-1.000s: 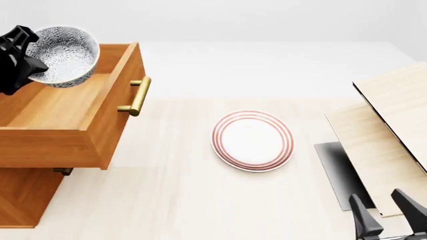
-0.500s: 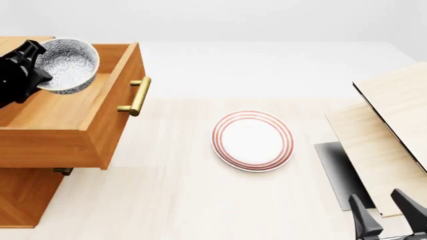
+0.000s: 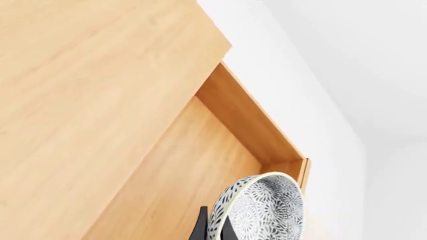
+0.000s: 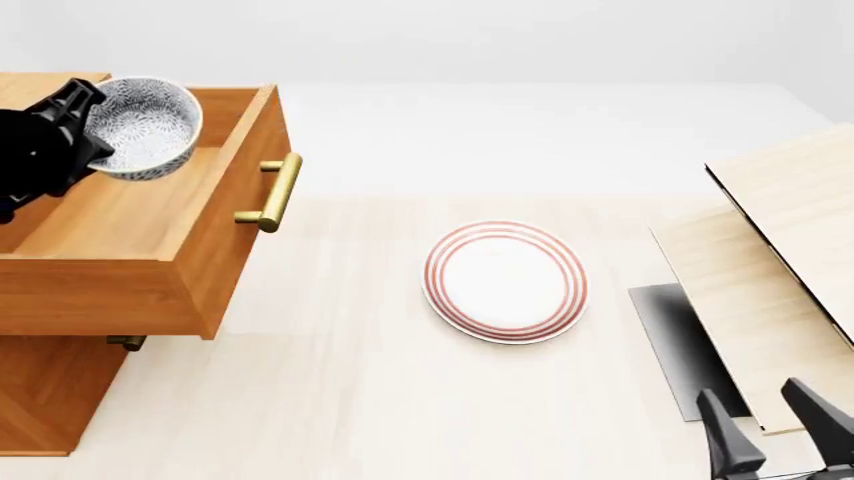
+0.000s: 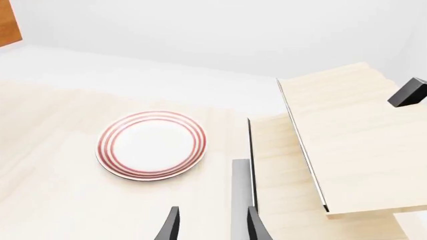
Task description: Open the top drawer of the cabinet and put the bowl in it.
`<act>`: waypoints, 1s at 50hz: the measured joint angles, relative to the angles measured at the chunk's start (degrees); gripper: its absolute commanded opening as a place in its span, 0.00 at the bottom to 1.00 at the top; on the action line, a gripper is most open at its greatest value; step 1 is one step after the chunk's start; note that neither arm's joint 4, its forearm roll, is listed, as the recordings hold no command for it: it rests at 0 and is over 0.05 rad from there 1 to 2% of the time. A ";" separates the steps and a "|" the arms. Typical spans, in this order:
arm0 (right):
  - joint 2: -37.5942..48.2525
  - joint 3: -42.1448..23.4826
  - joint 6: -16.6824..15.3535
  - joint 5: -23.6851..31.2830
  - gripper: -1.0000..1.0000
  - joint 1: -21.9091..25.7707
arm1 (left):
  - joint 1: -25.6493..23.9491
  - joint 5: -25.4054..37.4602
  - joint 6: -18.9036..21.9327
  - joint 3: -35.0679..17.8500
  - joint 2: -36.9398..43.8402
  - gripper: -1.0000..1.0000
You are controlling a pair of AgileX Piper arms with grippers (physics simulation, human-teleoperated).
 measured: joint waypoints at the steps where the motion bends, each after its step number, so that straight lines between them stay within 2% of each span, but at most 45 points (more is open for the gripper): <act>1: -0.01 0.00 -0.01 0.01 1.00 0.00 | 0.06 -0.08 0.00 -0.11 0.20 0.00; 20: 0.17 0.00 -0.10 -0.04 1.00 0.06 | 1.55 -1.25 0.39 -1.04 3.44 0.00; 50: 0.23 0.00 -0.23 0.06 1.00 0.14 | 2.53 -5.05 0.96 0.83 8.59 0.00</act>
